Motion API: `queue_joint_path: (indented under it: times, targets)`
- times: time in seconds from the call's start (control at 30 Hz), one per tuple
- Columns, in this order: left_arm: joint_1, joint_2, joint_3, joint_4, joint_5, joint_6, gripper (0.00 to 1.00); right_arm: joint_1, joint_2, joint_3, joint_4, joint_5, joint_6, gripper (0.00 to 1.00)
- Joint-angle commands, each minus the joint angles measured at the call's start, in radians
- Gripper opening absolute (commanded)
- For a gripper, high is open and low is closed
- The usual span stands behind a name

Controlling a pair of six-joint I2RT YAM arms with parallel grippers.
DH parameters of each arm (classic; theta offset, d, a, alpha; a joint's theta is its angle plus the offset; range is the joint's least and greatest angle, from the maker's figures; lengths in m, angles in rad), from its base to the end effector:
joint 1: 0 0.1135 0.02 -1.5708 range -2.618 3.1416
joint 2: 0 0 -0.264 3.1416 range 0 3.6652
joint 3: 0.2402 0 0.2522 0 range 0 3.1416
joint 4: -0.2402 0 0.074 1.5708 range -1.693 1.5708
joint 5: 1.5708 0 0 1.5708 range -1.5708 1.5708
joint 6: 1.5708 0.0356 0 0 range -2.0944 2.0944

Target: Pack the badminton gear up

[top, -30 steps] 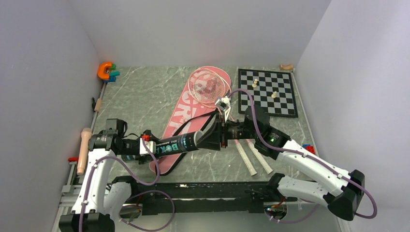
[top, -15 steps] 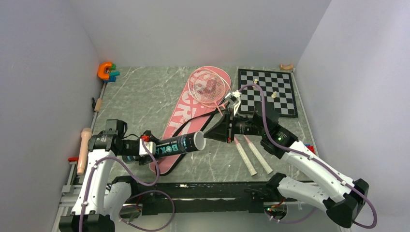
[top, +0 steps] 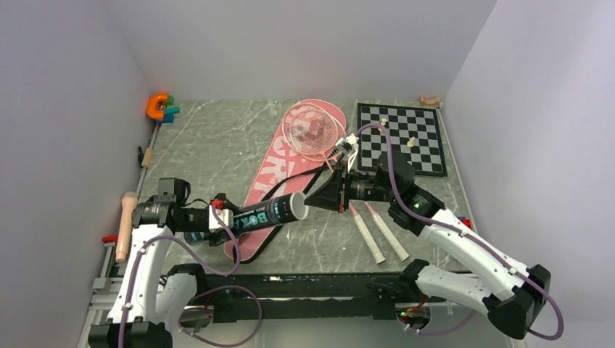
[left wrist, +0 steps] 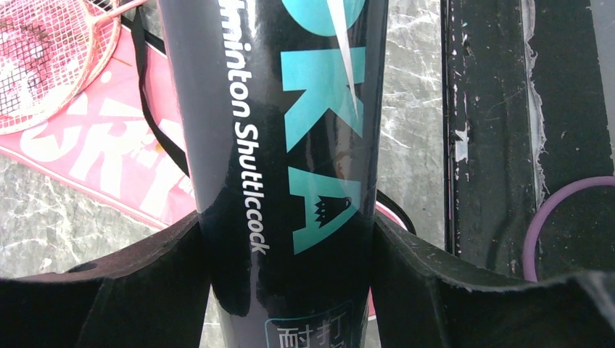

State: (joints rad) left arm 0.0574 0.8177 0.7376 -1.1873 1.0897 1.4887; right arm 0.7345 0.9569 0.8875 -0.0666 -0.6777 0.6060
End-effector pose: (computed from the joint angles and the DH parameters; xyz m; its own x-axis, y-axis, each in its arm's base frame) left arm 0.1171 -0.0249 0.2600 0.1589 0.4711 -0.8677 0.9691 0.0937 0.2284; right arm 0.1463 0.1622 0.3584 -0.6427 0.0175 -0.7659 -0.7508 0.1848 0.6342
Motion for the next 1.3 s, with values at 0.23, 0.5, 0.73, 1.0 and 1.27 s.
queue_joint_path:
  times: [0.23, 0.5, 0.73, 1.0, 1.27]
  targets:
    - [-0.005, -0.017, 0.030, 0.034, 0.079, -0.019, 0.14, 0.035, 0.071, 0.018, 0.149, 0.081, 0.039, 0.00]
    - [-0.012, -0.017, 0.022, 0.063, 0.071, -0.046, 0.14, 0.106, 0.112, 0.027, 0.119, 0.154, 0.013, 0.00]
    - [-0.022, -0.015, 0.018, 0.085, 0.059, -0.069, 0.14, 0.202, 0.165, 0.044, 0.070, 0.266, -0.026, 0.00]
    - [-0.038, -0.026, 0.002, 0.058, 0.023, -0.025, 0.14, 0.242, 0.184, 0.122, -0.102, 0.388, -0.100, 0.00]
    - [-0.042, -0.028, 0.002, 0.094, 0.037, -0.085, 0.14, 0.256, 0.168, 0.131, -0.105, 0.382, -0.093, 0.00]
